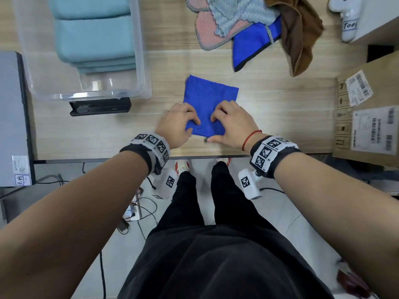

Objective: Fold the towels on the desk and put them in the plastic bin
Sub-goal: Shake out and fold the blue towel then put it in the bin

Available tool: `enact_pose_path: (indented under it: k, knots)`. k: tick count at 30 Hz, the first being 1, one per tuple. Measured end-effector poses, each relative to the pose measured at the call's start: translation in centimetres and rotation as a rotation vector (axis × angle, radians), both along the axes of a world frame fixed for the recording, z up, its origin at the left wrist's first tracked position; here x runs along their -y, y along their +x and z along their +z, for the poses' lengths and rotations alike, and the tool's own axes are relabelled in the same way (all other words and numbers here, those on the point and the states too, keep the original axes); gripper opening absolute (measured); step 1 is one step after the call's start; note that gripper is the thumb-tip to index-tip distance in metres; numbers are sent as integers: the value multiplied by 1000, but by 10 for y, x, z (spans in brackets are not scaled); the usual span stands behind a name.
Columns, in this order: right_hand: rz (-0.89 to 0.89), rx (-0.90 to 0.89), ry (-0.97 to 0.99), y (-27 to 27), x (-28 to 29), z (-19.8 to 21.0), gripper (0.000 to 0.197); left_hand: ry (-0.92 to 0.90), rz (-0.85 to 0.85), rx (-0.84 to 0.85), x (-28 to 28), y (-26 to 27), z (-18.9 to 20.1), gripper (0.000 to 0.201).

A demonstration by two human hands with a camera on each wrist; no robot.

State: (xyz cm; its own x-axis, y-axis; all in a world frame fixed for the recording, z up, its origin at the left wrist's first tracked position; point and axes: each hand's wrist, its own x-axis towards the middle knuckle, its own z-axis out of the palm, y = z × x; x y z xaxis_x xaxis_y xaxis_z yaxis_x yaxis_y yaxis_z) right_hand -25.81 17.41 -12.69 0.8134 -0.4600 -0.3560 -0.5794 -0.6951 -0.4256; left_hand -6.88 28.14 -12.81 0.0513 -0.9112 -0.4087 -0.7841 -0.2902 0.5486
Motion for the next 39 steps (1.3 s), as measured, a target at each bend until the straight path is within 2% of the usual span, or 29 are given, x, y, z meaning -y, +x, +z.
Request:
enact_pose_path:
  k: [2, 7, 10, 14, 17, 20, 22, 25, 26, 29, 30, 31, 34, 35, 36, 39]
  knots:
    - [11, -24, -28, -3, -6, 2, 58, 4, -29, 34, -4, -1, 1, 28]
    - [10, 5, -97, -15, -23, -3, 18, 63, -132, 92, -12, -1, 8, 52]
    - [-18, 54, -73, -21, -33, -1, 14, 61, -182, 161, -22, -8, 10, 56]
    - [-181, 49, 70, -25, -39, 10, 16, 39, -231, 280, -33, -19, 9, 55]
    - [-261, 33, 138, -24, -37, 18, 16, -8, -202, 344, -32, -26, 8, 37]
    - [-261, 0, 161, -24, -33, 22, 17, 3, -104, 298, -26, -28, 7, 24]
    - [-252, -11, 182, -26, -31, 21, 28, 33, -24, 213, -23, -24, 5, 18]
    - [-186, -39, 227, -28, -31, 19, 62, 80, 53, 130, -20, -16, 7, 19]
    - [-165, -64, 212, -27, -31, 17, 65, 86, 60, 111, -20, -14, 8, 20]
    - [-182, -58, 170, -23, -27, 7, 42, 75, 67, 74, -17, -9, 8, 21]
    - [-213, -35, 185, -22, -25, 6, 42, 81, 84, 61, -16, -7, 7, 24]
    - [-231, -23, 203, -21, -23, 7, 48, 91, 111, 44, -14, -6, 6, 28]
    - [-173, -77, 182, -16, -23, 14, 88, 104, 178, 8, -8, -4, 3, 34]
    - [-152, -99, 142, -14, -24, 15, 91, 100, 188, 5, -6, -4, 3, 35]
    - [-148, -105, 101, -11, -24, 13, 84, 98, 197, 1, -3, -4, 3, 35]
    - [-192, -78, 4, -3, -21, 10, 49, 97, 231, -21, 2, -1, 1, 34]
